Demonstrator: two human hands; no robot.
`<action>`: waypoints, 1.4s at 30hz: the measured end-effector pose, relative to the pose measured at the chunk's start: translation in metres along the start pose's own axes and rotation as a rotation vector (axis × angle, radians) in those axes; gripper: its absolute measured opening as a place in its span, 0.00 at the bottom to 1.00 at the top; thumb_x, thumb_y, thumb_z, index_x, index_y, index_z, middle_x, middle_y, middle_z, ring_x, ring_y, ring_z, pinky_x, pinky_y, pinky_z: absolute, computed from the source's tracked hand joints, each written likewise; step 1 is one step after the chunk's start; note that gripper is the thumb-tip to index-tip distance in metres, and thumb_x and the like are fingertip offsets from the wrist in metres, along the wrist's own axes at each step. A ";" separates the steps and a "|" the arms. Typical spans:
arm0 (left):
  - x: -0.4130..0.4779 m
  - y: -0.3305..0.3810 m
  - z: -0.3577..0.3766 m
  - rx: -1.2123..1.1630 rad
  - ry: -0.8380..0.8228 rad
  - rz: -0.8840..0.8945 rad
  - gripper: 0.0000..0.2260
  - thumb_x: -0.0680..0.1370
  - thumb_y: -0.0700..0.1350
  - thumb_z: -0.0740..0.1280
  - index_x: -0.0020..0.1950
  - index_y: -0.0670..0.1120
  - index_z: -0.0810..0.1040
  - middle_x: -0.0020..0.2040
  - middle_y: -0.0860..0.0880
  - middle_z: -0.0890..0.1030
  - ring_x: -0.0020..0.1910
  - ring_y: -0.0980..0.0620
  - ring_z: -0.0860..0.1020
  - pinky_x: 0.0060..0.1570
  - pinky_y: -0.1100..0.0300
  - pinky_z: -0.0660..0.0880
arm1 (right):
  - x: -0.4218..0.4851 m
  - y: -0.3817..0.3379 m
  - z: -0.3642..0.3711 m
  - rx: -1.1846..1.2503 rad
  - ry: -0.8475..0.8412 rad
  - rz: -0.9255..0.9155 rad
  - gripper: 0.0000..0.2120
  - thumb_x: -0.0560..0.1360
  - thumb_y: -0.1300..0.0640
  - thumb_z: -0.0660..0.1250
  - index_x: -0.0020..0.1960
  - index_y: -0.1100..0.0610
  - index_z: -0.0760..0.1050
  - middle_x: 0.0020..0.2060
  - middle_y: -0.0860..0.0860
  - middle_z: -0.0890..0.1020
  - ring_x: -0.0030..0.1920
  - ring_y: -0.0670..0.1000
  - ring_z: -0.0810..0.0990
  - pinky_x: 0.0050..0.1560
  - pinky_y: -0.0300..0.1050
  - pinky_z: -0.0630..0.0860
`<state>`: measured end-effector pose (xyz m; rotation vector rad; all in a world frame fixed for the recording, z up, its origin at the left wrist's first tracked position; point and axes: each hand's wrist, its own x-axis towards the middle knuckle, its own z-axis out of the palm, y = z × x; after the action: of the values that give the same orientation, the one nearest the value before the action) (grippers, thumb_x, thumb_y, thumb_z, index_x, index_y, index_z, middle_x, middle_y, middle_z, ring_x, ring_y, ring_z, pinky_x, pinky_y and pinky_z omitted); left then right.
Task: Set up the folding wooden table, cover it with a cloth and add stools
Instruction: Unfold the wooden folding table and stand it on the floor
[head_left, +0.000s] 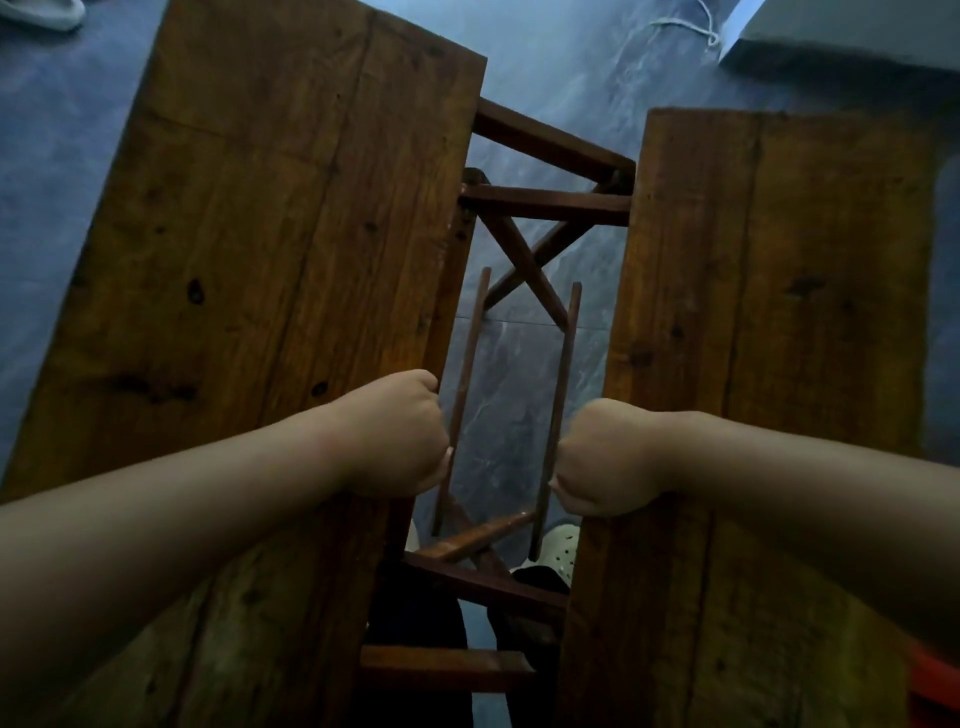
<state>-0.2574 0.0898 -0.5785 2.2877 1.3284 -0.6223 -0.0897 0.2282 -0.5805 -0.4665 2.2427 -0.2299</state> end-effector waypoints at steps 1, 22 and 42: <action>0.003 -0.001 0.001 -0.001 0.001 -0.003 0.22 0.81 0.54 0.48 0.36 0.48 0.75 0.35 0.51 0.78 0.37 0.53 0.76 0.53 0.53 0.69 | 0.001 0.003 0.003 -0.005 -0.003 -0.002 0.25 0.81 0.46 0.47 0.36 0.56 0.75 0.27 0.48 0.73 0.25 0.47 0.68 0.29 0.41 0.64; 0.067 0.002 0.004 -0.096 0.178 -0.113 0.24 0.81 0.54 0.46 0.31 0.49 0.71 0.32 0.52 0.75 0.35 0.53 0.73 0.47 0.56 0.63 | -0.007 0.065 0.023 -0.182 0.148 -0.071 0.25 0.80 0.46 0.47 0.28 0.53 0.67 0.23 0.48 0.67 0.23 0.45 0.64 0.29 0.41 0.64; 0.163 0.039 -0.011 -0.109 0.248 -0.063 0.25 0.80 0.54 0.46 0.32 0.49 0.75 0.31 0.53 0.77 0.34 0.55 0.73 0.46 0.58 0.64 | -0.058 0.110 0.121 -0.164 0.163 -0.070 0.26 0.80 0.46 0.44 0.27 0.52 0.65 0.26 0.48 0.72 0.24 0.47 0.67 0.33 0.43 0.67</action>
<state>-0.1492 0.1911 -0.6570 2.2981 1.5126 -0.2834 0.0090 0.3508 -0.6532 -0.6341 2.4180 -0.1235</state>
